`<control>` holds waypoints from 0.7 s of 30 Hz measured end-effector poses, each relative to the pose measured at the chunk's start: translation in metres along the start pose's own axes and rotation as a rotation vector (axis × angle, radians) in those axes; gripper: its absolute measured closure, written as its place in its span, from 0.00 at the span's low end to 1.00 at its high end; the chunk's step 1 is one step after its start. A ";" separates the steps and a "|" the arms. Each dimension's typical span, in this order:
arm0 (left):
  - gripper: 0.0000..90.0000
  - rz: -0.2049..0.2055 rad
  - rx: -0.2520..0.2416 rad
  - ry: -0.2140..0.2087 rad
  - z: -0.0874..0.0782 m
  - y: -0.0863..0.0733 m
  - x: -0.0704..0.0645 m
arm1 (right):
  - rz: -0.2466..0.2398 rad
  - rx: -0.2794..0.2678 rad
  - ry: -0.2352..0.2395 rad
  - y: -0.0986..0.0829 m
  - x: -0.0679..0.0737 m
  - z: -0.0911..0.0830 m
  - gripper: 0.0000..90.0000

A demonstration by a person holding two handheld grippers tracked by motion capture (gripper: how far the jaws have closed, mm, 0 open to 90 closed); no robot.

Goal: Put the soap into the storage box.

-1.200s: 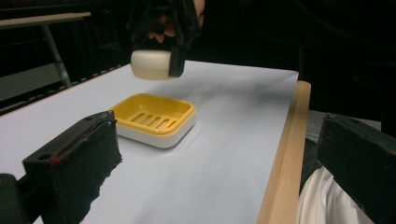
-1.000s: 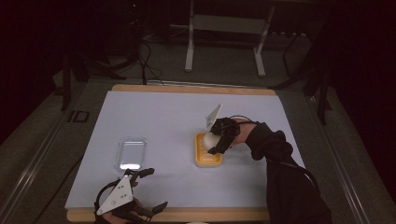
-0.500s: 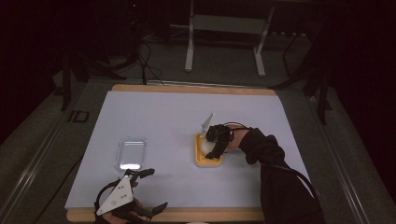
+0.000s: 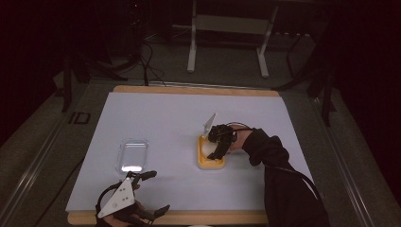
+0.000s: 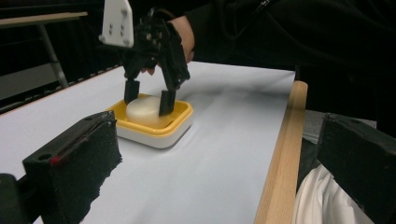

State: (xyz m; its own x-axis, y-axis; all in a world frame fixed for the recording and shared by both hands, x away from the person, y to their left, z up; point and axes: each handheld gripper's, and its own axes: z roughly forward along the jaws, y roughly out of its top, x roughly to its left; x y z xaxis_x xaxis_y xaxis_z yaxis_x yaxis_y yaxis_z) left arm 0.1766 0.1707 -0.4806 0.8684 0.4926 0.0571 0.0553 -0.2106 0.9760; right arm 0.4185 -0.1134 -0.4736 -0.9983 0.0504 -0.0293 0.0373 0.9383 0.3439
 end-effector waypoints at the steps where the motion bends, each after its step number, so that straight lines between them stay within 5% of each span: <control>1: 0.00 0.000 0.000 0.000 0.000 0.000 0.000 | 0.000 0.000 0.000 0.000 0.000 0.000 0.25; 11: 0.00 -0.001 0.000 0.000 0.000 0.000 0.000 | 0.025 -0.058 -0.042 -0.001 0.002 -0.029 0.25; 18: 0.00 -0.003 0.000 0.001 0.000 0.000 0.000 | 0.091 -0.096 -0.083 -0.007 0.002 -0.047 0.24; 19: 0.00 -0.003 0.001 0.002 0.000 0.000 0.000 | 0.135 -0.089 -0.106 -0.008 0.002 -0.051 0.18; 21: 0.00 -0.004 0.002 0.001 0.001 0.000 0.000 | 0.147 -0.092 -0.106 -0.009 0.001 -0.052 0.14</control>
State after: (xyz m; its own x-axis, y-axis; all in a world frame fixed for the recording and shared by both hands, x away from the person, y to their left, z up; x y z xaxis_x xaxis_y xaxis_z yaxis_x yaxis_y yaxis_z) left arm 0.1769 0.1703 -0.4807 0.8675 0.4944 0.0539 0.0591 -0.2101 0.9759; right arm 0.4147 -0.1395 -0.4281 -0.9719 0.2250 -0.0693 0.1735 0.8833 0.4355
